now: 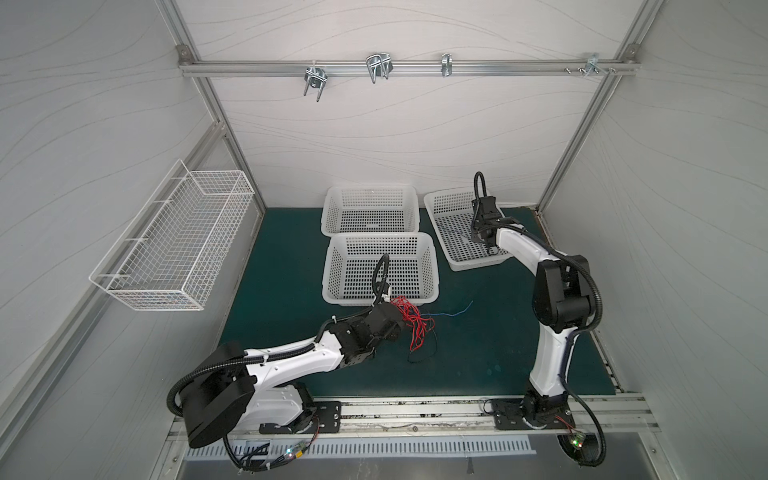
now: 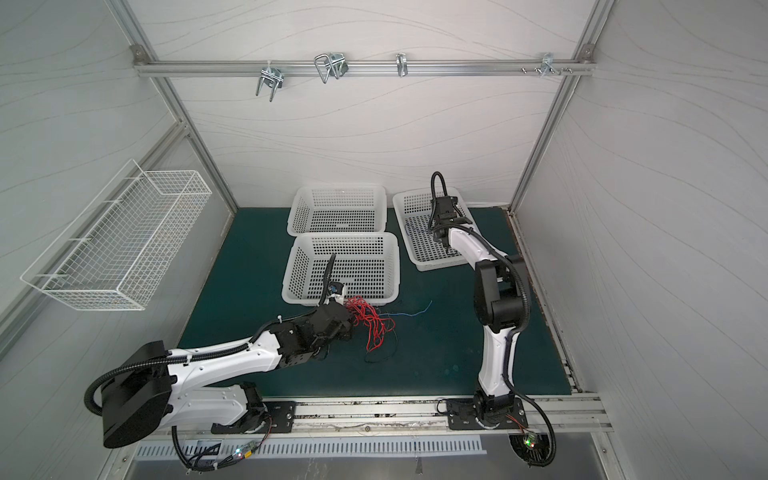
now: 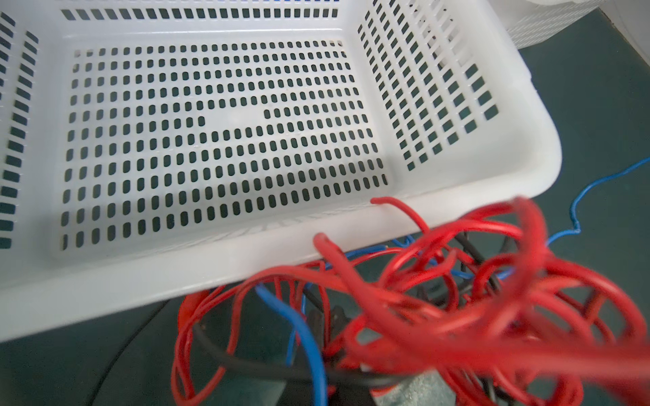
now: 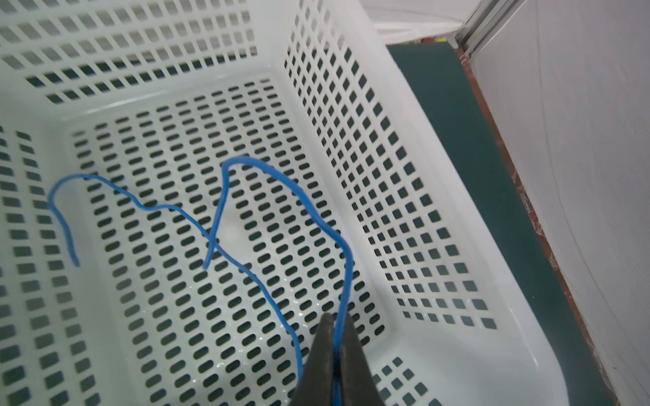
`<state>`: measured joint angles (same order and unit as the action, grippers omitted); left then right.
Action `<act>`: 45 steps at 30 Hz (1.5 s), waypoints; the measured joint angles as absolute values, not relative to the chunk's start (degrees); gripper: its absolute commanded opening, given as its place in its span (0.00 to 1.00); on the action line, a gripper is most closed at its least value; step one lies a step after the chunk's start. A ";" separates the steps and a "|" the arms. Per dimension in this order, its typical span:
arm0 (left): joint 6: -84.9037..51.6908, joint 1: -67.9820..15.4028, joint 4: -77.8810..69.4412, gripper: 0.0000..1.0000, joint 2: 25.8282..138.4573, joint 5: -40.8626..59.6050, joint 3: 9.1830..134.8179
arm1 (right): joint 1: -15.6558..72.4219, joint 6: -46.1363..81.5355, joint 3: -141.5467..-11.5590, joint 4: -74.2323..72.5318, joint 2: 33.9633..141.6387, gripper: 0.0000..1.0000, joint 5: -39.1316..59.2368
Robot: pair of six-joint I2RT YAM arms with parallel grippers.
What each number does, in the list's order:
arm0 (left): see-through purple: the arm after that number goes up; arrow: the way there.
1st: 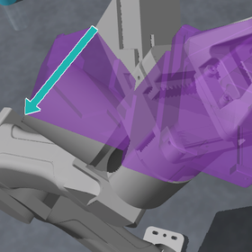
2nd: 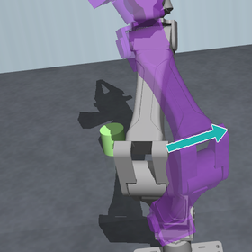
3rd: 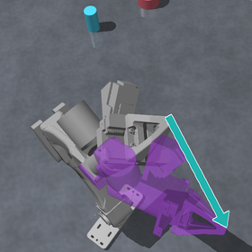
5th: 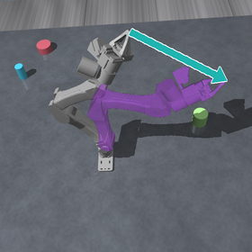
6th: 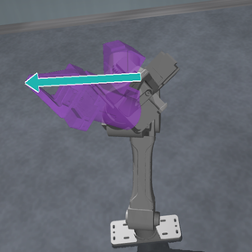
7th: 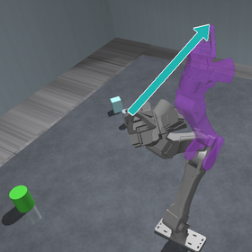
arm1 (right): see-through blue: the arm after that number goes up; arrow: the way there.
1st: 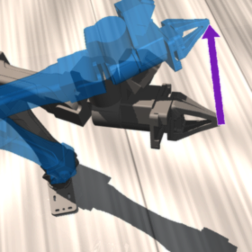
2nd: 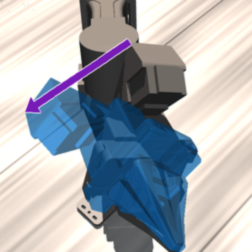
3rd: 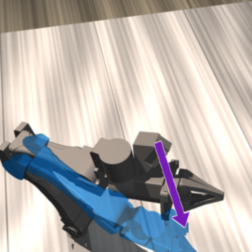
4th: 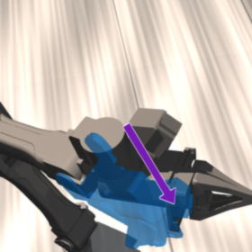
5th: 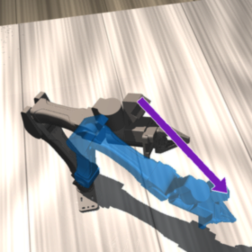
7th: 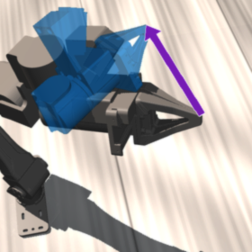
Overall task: Untangle the cables
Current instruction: 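Open the right gripper to drop the blue wire into the basket, then move the right gripper back toward the wire bundle held by the left gripper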
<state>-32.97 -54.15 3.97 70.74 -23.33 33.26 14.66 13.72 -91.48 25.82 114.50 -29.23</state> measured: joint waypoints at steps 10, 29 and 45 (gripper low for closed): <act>-33.04 -54.15 3.05 0.00 70.52 -23.35 32.34 | 12.34 12.29 -90.48 31.03 113.89 0.54 -25.17; -33.04 -54.15 1.83 0.00 68.16 -23.53 29.87 | 16.49 8.64 -81.45 34.33 91.22 0.66 -13.28; -33.01 -54.13 0.78 0.00 67.85 -20.88 29.85 | 37.78 10.09 -57.47 30.11 68.10 0.57 9.63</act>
